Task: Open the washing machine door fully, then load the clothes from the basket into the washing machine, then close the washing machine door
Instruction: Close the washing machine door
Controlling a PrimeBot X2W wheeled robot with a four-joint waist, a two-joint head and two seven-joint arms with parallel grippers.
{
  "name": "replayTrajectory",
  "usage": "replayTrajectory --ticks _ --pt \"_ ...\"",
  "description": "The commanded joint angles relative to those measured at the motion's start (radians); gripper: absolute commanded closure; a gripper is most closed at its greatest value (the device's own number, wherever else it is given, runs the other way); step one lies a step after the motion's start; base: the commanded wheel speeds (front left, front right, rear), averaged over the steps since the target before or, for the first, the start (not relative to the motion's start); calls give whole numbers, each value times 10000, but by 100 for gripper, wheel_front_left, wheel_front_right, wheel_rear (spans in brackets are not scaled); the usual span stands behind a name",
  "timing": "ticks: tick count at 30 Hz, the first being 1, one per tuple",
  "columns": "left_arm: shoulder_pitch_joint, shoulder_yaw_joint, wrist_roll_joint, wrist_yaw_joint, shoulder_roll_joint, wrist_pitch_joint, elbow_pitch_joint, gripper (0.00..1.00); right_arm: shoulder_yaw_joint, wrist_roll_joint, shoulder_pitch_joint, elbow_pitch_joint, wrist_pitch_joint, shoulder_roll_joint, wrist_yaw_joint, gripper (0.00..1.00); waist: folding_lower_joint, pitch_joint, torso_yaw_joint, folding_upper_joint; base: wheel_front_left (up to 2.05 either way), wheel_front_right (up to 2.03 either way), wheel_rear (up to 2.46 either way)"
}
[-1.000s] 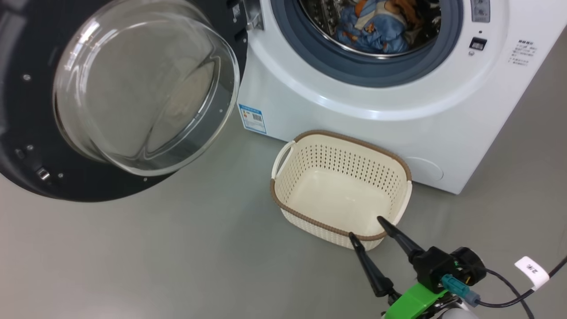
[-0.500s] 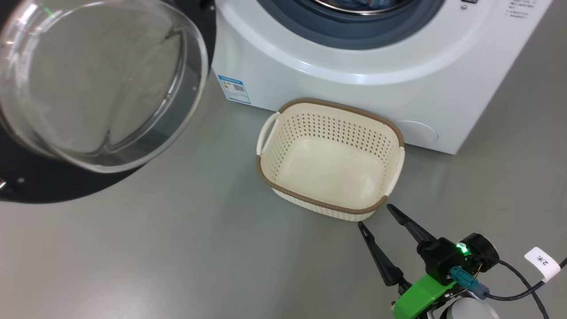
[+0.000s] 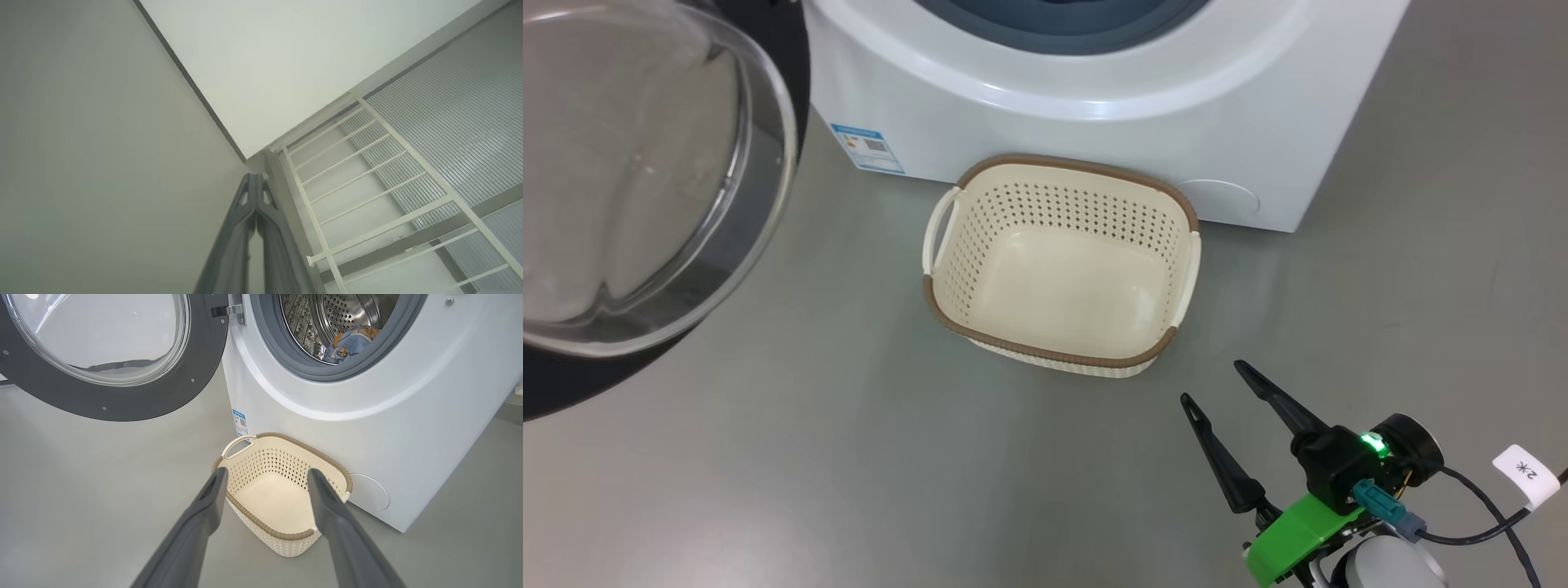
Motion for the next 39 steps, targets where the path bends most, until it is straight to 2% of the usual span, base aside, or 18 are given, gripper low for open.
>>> replayTrajectory --ticks 1,5,9,17,32,39 --pt "-154 214 -266 -67 928 281 -8 100 234 -142 -159 -264 -48 112 16 0 0 100 -154 -1 0 0 0" --pt "-695 590 -856 -42 1151 793 791 100 204 -164 -200 -297 -48 115 16 0 0 165 -262 -1 0 0 0" --pt "-989 587 -1008 20 1257 1208 1406 100 201 -167 -213 -312 -48 110 16 0 0 203 -316 -1 0 0 0" --pt "-1277 300 -1107 -28 1088 2113 2014 100 221 -212 -283 -275 -48 192 16 0 0 148 -378 -1 0 0 0" --pt "-1464 55 -1411 -63 869 3741 2294 100 198 -242 -317 -258 -48 235 16 0 0 100 -511 -1 0 0 0" --pt "-1307 -186 -1522 -66 644 4783 1977 100 160 -225 -323 -246 -48 278 16 0 0 42 -539 -1 0 0 0"
